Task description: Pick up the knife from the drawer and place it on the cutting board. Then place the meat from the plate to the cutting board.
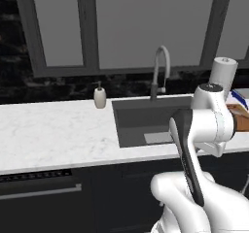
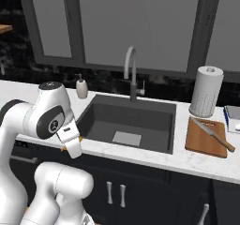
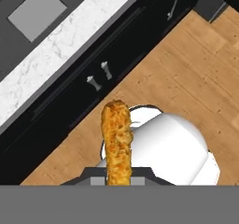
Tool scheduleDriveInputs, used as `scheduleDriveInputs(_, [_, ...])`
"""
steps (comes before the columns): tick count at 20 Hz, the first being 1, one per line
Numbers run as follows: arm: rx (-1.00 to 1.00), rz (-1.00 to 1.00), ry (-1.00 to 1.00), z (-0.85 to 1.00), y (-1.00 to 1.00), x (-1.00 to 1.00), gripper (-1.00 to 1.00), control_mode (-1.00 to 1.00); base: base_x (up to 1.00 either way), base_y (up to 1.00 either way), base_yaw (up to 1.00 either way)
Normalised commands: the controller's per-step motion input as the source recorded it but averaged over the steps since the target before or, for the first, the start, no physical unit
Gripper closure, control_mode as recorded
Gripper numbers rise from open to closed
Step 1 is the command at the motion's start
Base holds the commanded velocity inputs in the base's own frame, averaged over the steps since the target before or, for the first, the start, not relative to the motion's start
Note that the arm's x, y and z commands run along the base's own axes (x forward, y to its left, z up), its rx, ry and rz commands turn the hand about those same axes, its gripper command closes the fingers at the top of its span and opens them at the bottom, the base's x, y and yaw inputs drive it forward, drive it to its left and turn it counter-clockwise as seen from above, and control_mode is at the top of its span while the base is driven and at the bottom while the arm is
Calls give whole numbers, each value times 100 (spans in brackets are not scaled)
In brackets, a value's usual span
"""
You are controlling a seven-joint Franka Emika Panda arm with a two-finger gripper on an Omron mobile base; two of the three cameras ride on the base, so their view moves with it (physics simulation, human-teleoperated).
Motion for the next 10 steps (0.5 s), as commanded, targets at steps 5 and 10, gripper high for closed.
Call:
scheduleDriveInputs(5, [0,0,0,0,0,0,100,100,0,-100,0])
scheduleDriveInputs(10, [2,0,-1,0,-14,-1,100,-100,0,-71,0])
